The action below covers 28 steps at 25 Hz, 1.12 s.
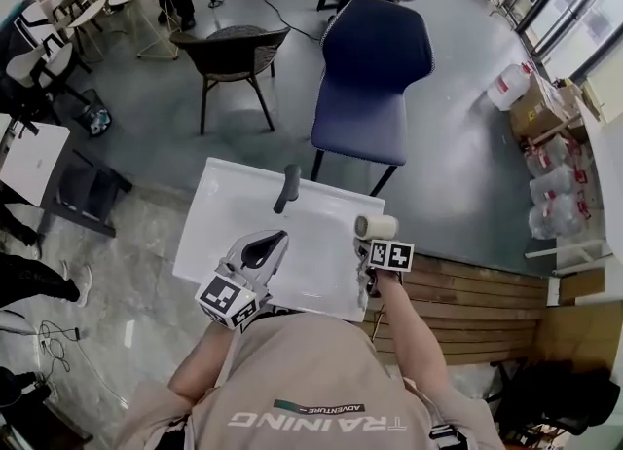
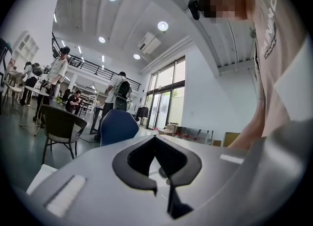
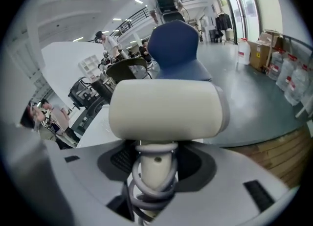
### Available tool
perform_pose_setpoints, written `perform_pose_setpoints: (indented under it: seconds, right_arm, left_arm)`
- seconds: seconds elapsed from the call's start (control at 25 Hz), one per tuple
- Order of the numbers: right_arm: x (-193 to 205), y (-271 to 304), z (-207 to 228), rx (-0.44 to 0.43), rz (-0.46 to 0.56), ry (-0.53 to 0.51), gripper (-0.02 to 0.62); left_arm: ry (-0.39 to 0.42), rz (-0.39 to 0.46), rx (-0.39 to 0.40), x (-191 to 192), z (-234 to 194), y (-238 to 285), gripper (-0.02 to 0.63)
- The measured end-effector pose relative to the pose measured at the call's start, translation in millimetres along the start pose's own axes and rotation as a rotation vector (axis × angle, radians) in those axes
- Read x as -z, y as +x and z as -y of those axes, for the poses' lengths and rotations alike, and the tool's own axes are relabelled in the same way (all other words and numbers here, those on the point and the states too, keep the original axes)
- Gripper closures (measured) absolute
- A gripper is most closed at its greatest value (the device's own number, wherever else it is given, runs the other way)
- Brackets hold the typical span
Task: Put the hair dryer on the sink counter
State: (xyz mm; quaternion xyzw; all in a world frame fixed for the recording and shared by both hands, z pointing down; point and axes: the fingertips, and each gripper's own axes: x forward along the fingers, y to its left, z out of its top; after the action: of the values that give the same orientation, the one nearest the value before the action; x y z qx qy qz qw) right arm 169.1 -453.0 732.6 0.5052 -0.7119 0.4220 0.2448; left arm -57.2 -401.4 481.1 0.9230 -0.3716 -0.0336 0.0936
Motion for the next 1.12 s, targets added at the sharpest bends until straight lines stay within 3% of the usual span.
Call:
perform_pose_setpoints:
  seconds: [0.56, 1.12]
  right_arm:
    - [7.2, 27.4, 19.9, 0.126, -0.113, -0.008, 0.377]
    - [28.7, 50.6, 22.0, 0.197, -0.230, -0.018, 0.377]
  left_arm:
    - [-0.027, -0.024, 0.059, 8.4, -26.0, 6.9, 0.598]
    - [-0.094, -0.060, 0.057, 26.9, -52.3, -0.3, 0.598]
